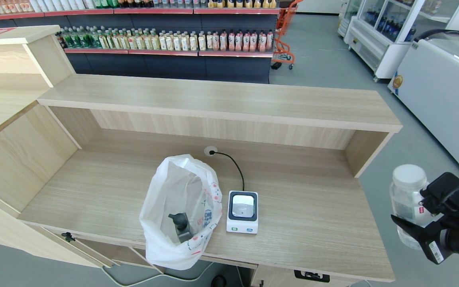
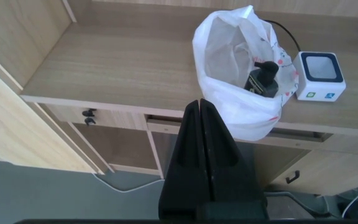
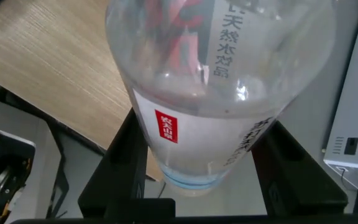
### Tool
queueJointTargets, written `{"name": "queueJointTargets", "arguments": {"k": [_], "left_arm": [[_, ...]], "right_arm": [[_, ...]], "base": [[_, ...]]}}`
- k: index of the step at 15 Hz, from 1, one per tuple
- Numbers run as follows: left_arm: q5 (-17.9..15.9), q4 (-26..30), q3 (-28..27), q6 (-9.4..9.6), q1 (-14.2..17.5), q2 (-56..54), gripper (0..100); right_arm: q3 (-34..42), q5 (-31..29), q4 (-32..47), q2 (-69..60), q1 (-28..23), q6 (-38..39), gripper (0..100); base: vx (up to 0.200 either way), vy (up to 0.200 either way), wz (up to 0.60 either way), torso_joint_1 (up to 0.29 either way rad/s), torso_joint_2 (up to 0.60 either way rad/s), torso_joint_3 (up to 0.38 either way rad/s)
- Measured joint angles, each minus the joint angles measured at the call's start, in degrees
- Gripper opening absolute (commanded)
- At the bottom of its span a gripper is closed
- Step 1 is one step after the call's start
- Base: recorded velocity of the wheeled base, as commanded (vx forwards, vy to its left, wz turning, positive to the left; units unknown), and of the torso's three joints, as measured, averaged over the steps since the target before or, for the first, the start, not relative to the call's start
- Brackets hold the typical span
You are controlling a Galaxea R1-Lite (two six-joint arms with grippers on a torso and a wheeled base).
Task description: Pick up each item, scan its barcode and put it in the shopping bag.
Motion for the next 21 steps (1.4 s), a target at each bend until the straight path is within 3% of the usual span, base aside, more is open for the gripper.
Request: {"name": "queueJointTargets", "arguments": {"k": [14,21], "left_arm": [[0.00,0.05,-0.01,-0.06,0.00,0.00,0],[-0.02,0.02,-0.01,-0.17,0.05,0.00,0]], "right_arm": [[-1.68,0.01,-1.17,2.41,-0.16,-0.90,0],[-4.28,2.01,-28.14,20.69,-0.27,-4.75,0]], "base": [[0.000,0.200,0.00,0.000,0.00,0.003],[0.000,0.000,0.00,0.000,0.00,0.000]]}}
